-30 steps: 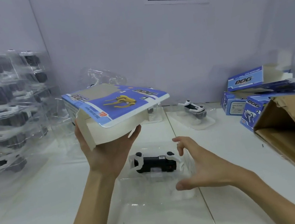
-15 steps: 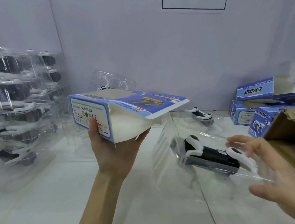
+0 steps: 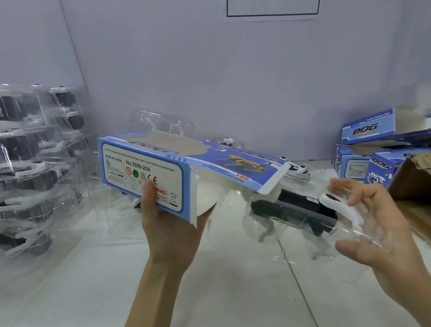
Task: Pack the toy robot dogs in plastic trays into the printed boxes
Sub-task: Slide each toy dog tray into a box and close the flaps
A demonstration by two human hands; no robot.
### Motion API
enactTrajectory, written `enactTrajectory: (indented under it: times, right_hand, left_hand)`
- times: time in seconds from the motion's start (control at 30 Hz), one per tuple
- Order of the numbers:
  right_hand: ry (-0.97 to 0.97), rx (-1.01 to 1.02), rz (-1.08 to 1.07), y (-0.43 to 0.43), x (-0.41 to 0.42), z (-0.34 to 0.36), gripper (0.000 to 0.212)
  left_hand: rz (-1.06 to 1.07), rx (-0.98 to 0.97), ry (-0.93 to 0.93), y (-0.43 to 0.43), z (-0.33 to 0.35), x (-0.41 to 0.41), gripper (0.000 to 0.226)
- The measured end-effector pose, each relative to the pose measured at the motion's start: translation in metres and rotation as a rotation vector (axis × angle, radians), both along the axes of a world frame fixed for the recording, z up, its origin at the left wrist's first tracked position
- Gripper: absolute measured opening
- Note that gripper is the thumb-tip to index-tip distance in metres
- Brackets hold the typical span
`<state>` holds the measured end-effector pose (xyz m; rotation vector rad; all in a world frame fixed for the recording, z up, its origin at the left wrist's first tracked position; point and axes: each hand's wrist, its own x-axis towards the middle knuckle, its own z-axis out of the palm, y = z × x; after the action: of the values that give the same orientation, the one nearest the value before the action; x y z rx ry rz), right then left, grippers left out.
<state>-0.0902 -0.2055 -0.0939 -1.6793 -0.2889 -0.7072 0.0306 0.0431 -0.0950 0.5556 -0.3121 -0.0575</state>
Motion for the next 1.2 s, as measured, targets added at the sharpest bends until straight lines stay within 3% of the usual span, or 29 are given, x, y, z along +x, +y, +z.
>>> enactTrajectory:
  times: [0.1,0.33,0.53,0.7,0.8,0.87,0.93,1.03,1.1,1.2]
  right_hand:
    - [0.019,0.066,-0.006,-0.001,0.000,-0.006,0.053]
    - [0.064,0.131,-0.082,0.017,0.003,-0.012,0.054]
    - [0.052,0.150,-0.082,0.044,0.011,-0.013,0.067]
    - [-0.059,0.299,-0.087,0.069,0.018,-0.005,0.072]
    - [-0.157,0.409,0.020,0.074,0.021,0.004,0.078]
    - [-0.247,0.462,0.114,0.079,0.022,0.006,0.064]
    - [-0.305,0.384,0.110,0.086,0.019,0.007,0.044]
    - [-0.345,-0.048,-0.150,0.090,0.014,0.002,0.044]
    - [-0.342,-0.212,-0.280,0.102,0.020,0.011,0.046]
    - [-0.402,-0.185,-0.015,0.106,0.029,0.018,0.056]
  left_hand:
    - [0.051,-0.012,-0.033,-0.003,0.003,-0.001,0.029]
    - [-0.028,-0.047,-0.024,-0.005,-0.002,0.000,0.035]
    - [0.033,0.261,-0.159,-0.018,-0.005,-0.004,0.063]
    - [-0.023,0.219,-0.116,-0.021,-0.006,-0.004,0.092]
    - [-0.111,0.141,-0.027,-0.025,-0.006,-0.005,0.106]
    - [-0.190,0.103,0.034,-0.026,-0.006,-0.006,0.112]
    - [-0.300,0.133,0.002,-0.024,-0.006,-0.006,0.108]
    - [-0.456,0.182,-0.089,-0.025,-0.011,-0.005,0.088]
    - [-0.585,0.153,-0.086,-0.030,-0.017,-0.005,0.086]
    - [-0.763,0.242,-0.083,-0.039,-0.023,-0.007,0.102]
